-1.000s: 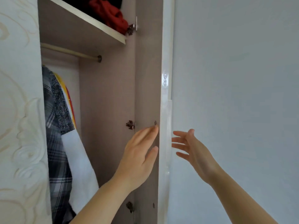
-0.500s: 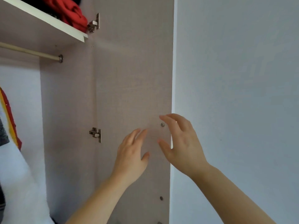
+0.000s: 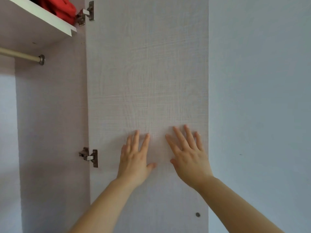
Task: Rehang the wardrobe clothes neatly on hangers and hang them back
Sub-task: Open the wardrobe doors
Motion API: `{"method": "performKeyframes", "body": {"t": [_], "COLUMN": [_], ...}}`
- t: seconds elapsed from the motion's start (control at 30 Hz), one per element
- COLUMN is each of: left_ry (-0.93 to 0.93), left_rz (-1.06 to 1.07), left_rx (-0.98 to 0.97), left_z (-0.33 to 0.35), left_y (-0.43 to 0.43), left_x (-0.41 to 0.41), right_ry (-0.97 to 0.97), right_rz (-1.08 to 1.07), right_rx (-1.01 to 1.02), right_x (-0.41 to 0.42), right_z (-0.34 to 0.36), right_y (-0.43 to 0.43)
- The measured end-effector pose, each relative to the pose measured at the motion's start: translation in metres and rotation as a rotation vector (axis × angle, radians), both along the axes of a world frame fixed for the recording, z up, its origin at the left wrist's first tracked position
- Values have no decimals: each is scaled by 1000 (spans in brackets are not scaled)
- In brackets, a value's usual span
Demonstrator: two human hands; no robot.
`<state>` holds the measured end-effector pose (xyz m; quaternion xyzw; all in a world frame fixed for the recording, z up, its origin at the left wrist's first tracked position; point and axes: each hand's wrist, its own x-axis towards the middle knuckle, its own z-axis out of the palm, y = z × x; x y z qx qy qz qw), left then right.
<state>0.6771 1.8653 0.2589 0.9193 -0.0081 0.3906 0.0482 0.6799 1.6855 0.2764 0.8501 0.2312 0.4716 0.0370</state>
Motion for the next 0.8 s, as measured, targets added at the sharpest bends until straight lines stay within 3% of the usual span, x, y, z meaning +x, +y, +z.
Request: {"method": "performKeyframes", "body": {"t": [0.27, 0.5, 0.8], "left_ry": [-84, -147, -137], "left_rz": [-16, -60, 435], "left_rx": [2, 13, -120], "left_z": [-22, -16, -46], "left_y": [5, 17, 79], "left_x": [30, 8, -102], "right_ry": [-141, -123, 71], "right_rz": [86, 292, 875], "right_rx": [46, 92, 100], "right_x": [28, 22, -7], "right_z": [-10, -22, -51], "right_y": [-3, 35, 115]}}
